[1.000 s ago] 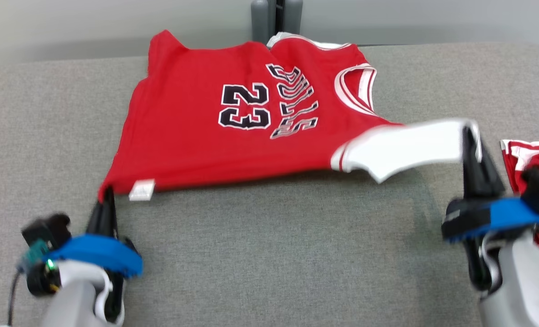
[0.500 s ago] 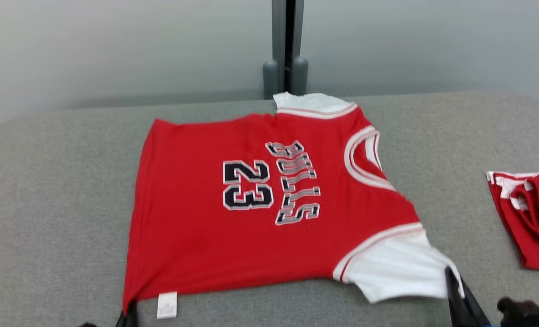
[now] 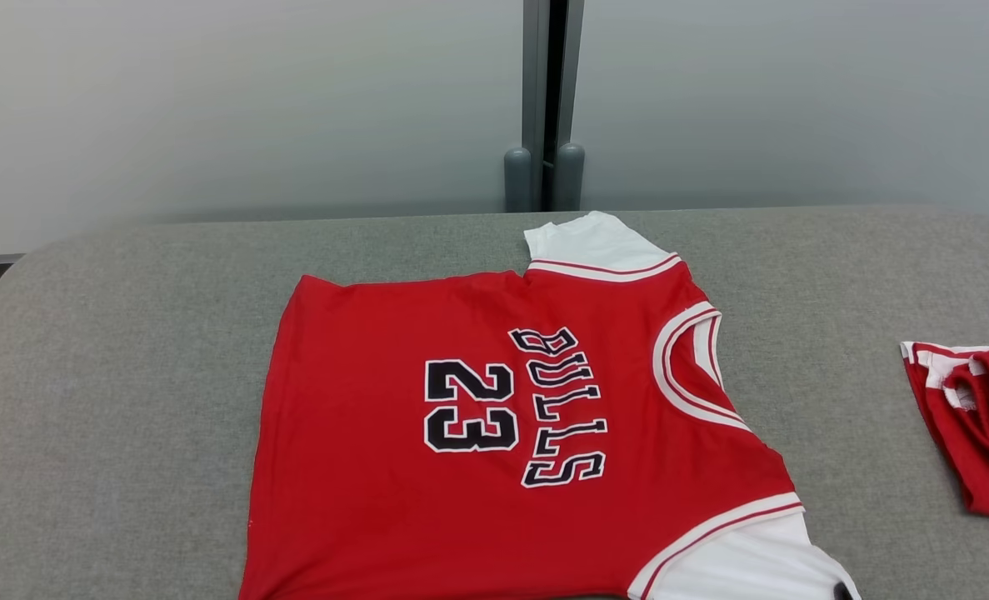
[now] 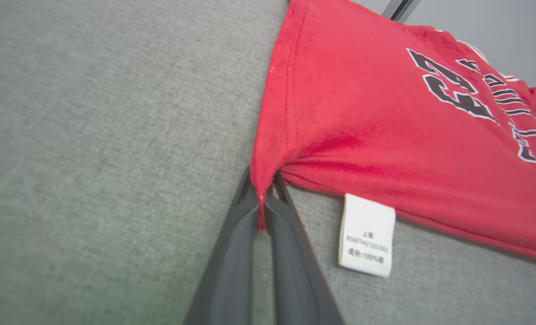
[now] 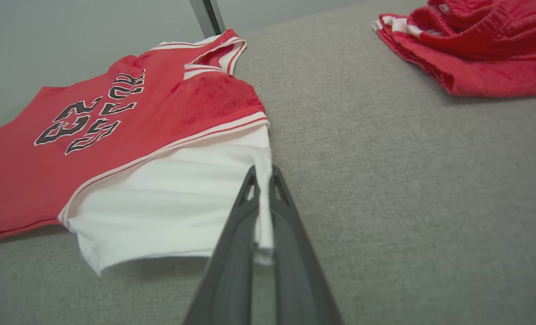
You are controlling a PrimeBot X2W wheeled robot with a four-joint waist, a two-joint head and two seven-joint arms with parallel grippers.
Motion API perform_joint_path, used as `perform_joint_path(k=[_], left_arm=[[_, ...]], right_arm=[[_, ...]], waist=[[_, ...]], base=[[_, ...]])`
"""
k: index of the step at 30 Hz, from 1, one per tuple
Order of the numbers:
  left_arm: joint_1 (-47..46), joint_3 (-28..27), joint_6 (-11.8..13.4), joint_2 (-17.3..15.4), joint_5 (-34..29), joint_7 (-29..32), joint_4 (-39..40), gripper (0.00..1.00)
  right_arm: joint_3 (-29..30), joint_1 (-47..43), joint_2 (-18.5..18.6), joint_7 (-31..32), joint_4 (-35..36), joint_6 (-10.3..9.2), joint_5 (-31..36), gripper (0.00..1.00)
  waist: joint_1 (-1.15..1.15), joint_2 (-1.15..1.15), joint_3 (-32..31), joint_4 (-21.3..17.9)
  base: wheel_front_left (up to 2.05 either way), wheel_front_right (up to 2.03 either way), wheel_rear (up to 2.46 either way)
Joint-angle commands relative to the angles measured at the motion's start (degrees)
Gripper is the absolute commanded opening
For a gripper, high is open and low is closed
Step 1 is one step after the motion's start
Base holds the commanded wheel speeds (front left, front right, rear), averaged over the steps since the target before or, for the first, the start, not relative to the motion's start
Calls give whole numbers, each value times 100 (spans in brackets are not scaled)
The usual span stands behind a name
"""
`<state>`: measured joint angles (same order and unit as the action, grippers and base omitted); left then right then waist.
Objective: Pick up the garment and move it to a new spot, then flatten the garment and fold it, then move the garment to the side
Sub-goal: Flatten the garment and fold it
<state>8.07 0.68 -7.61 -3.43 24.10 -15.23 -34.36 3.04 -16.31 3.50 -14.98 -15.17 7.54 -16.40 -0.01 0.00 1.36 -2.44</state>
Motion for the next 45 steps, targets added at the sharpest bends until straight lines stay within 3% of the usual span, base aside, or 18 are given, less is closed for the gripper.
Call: perform_joint_path(k=[1,11,26,27,28,29,37,45], left_arm=[[-36,20,22,-4,-57,16,146,0],[-901,363,21,19,27,4,878,0],[-2455,256,21,42,-248,4,-106,0],[-2493,219,21,42,-283,4,-168,0],[-2520,177,21,45,-276,4,-219,53],[-2538,115,32,46,-329,3,-211,100],[-1931,-357,119,47,-579,4,473,100],[-989,-137,195,51,-776,4,730,100]], right_arm=[[15,81,16,-29,123,-10,-56,0],[-14,1368,-45,-24,437,-6,-182,0],[205,3516,-53,-23,-1189,-6,323,0],[234,3575,-53,-23,-1329,-6,361,13],[273,3657,-51,-25,-1386,-6,384,67],[312,3729,-50,-25,-1387,-6,440,100],[329,3114,-52,-23,-658,-6,952,100],[86,2090,-53,-24,-411,-5,1110,100]], waist=[[1,0,16,-1],[1,0,358,97],[1,0,1092,229],[1,0,1112,227],[1,0,1127,226],[1,0,1138,225],[1,0,985,206],[1,0,480,195]], base=[[0,0,0],[0,0,0],[0,0,0],[0,0,0],[0,0,0],[0,0,0],[0,0,0],[0,0,0]])
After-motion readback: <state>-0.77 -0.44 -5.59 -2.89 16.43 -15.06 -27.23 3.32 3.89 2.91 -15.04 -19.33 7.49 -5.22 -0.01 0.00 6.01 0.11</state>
